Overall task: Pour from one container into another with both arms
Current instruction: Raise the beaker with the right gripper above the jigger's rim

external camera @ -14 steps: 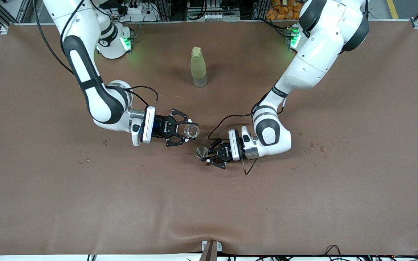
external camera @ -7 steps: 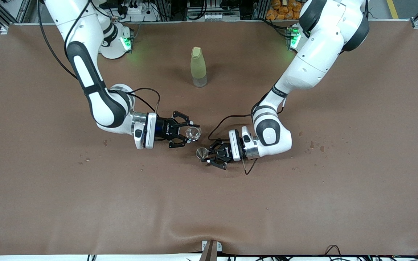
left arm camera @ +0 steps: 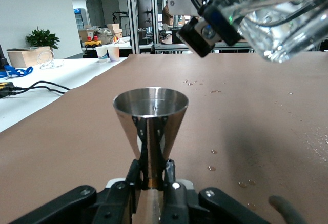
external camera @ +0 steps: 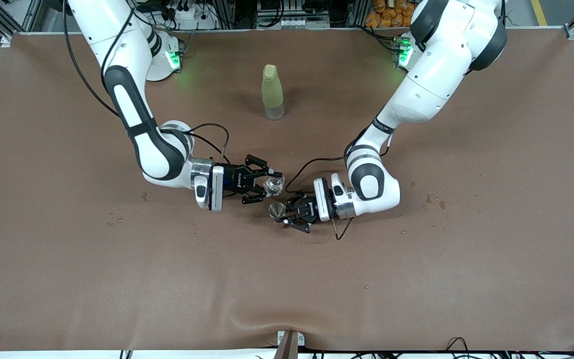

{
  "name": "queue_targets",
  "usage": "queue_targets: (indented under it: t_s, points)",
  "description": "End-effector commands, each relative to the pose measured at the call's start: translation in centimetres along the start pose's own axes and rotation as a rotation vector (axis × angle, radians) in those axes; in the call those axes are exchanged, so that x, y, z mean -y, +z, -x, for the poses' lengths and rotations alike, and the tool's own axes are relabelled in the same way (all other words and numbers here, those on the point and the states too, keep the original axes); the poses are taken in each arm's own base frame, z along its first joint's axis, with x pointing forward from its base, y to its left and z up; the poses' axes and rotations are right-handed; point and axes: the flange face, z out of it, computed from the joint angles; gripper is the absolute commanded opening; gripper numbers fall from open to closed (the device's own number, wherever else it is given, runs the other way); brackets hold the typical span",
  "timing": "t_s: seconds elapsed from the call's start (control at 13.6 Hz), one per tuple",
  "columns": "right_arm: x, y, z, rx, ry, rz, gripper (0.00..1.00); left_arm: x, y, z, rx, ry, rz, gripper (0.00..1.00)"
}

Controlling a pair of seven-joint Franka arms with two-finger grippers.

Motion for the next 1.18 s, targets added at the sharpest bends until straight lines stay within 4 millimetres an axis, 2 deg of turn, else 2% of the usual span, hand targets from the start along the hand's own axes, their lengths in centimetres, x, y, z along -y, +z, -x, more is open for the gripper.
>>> queue_targets:
  t_s: [0.0, 0.29, 0.66, 0.81, 1.11]
  points:
    - [-0.7, 0.4, -0.1, -0.005, 0.094, -0.006, 0.24, 0.0, 0.4, -0.4, -0.010, 0.004, -0.024, 0.00]
    - [-1.0, 0.9, -1.4, -0.025, 0.141, -0.011, 0.23, 0.1, 0.3, -0.4, -0.010, 0.004, -0.026, 0.00]
    - [-1.8, 0.6, -1.4, -0.054, 0.240, -0.007, 0.22, -0.1, 0.5, -0.4, -0.010, 0.005, -0.023, 0.00]
    - [-1.8, 1.4, -1.3, -0.074, 0.271, -0.012, 0.22, 0.0, 0.4, -0.4, -0.010, 0.004, -0.024, 0.00]
    - [-2.1, 1.5, -0.9, -0.079, 0.401, -0.019, 0.22, -0.1, 0.5, -0.4, -0.010, 0.005, -0.023, 0.00]
